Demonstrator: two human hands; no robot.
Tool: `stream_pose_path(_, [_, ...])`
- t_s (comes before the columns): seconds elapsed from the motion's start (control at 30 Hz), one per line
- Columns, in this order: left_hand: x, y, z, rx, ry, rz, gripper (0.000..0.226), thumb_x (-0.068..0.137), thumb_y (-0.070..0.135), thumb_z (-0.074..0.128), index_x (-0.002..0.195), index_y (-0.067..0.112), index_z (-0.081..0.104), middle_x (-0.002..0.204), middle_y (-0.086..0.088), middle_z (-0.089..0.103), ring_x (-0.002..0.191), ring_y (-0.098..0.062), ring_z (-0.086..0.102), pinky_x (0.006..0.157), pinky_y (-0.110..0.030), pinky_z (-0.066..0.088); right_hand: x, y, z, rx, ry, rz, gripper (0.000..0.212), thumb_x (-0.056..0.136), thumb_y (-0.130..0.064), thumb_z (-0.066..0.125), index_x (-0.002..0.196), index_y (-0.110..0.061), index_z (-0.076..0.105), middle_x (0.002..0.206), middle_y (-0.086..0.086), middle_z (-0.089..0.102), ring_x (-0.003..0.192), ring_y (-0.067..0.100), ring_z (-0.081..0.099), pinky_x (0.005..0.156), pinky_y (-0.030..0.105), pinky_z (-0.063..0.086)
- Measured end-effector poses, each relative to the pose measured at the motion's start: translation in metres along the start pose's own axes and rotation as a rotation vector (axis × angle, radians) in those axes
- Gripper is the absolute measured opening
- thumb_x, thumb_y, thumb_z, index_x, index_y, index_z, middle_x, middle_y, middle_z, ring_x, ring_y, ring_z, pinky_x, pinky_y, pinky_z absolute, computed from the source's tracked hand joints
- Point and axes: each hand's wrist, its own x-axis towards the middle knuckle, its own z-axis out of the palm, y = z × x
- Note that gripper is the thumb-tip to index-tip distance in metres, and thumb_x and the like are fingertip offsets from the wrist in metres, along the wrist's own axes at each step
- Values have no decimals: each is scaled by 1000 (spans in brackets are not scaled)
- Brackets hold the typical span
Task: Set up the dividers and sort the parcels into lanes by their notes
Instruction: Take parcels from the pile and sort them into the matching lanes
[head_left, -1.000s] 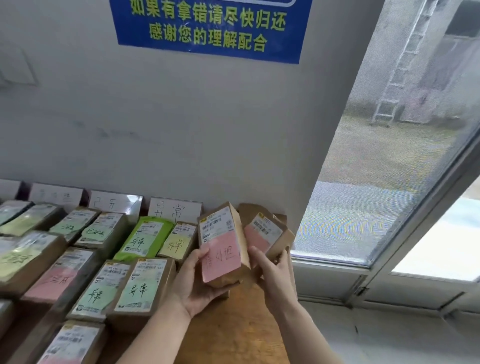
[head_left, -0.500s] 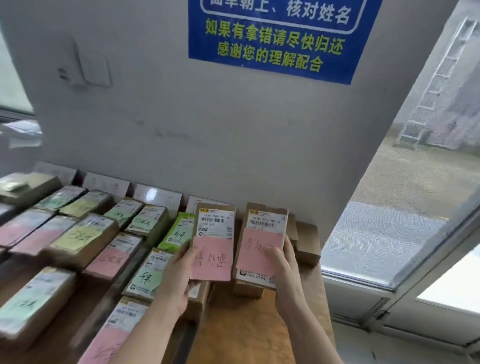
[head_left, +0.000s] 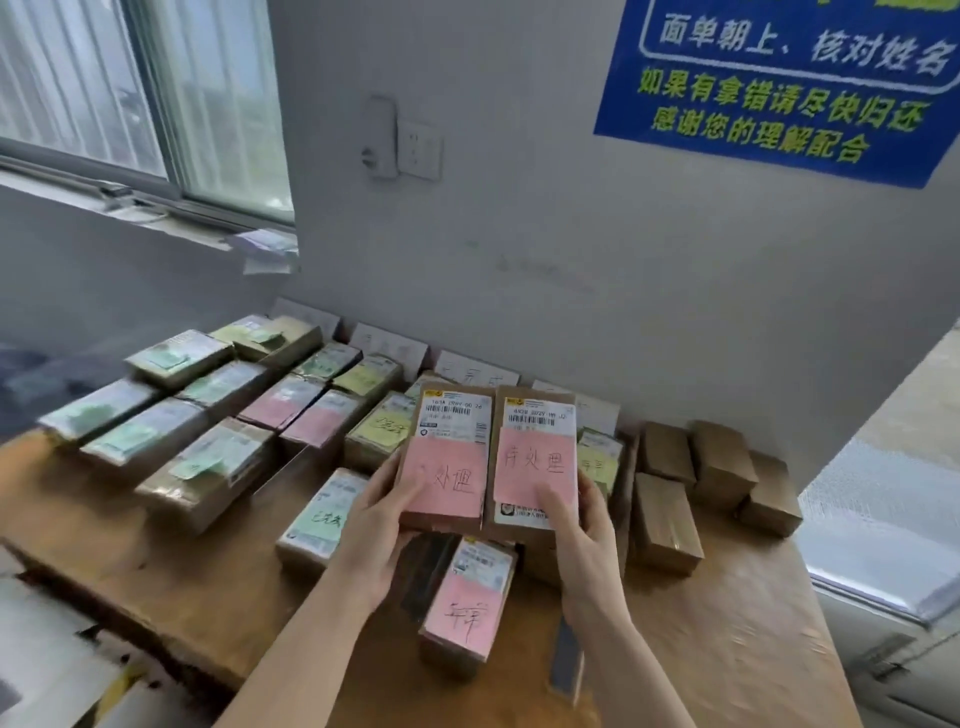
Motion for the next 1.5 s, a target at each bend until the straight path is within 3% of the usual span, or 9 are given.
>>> stream_pose_path(0.17, [-14,23,-54,-13,116,35,50,77,32,68,126,32,61,111,-6,73,115,-25,61,101,-50,49,-17,2,59,-88,-123,53,75,74,-68,59,142,-45,39,129,-4,64,115,20,63,97,51,52])
stream_pose_path(0.27, [-17,29,-78,13,191,84,46,84,27,67,129,32,60,108,-6,73,111,-25,63,95,-48,53,-19,1,84,-131,-199,42,74,72,-64,50,143,-49,36,133,-5,60,122,19,55,100,43,47])
stream_pose_path(0.43, [-25,43,-119,-26,322,111,34,94,15,60,125,30,58,103,-10,73,103,-29,67,85,-47,56,-19,2,129,-183,-304,11,80,68,-73,55,141,-55,30,144,-8,50,134,19,45,110,54,38])
stream_pose_path(0.6, [-31,62,-168,-5,405,124,31,93,15,62,122,23,53,106,-13,71,102,-27,68,78,-41,58,-30,0,176,-174,-340,20,78,79,-64,63,146,-44,29,144,-2,49,130,24,49,109,54,41])
stream_pose_path(0.77, [-30,84,-228,47,466,144,35,92,22,65,125,18,54,110,-12,70,107,-28,65,98,-51,50,-34,6,239,-195,-374,35,70,87,-52,63,147,-39,31,143,1,52,129,25,50,107,52,42])
stream_pose_path(0.9, [-23,104,-282,60,463,134,31,94,22,63,123,18,54,110,-12,71,104,-27,66,94,-50,53,-42,14,295,-151,-374,55,60,88,-48,65,142,-40,39,130,-2,58,118,20,57,92,44,52])
stream_pose_path(1.07, [-8,133,-349,73,446,115,30,95,19,61,123,13,53,111,-15,70,102,-29,68,86,-44,57,-52,29,367,-128,-340,95,58,90,-44,65,142,-35,43,133,1,58,119,23,56,99,49,50])
stream_pose_path(1.2, [9,154,-394,89,412,83,29,94,21,62,121,14,53,108,-14,72,97,-26,70,89,-46,57,-56,34,415,-92,-301,146,56,92,-39,65,142,-34,42,131,2,58,114,23,59,76,33,55])
stream_pose_path(1.5, [80,181,-443,110,383,15,28,95,24,62,120,15,54,110,-13,70,98,-24,69,73,-37,59,-18,44,481,-115,-208,156,57,90,-46,65,141,-34,44,138,-2,54,130,23,48,106,49,43])
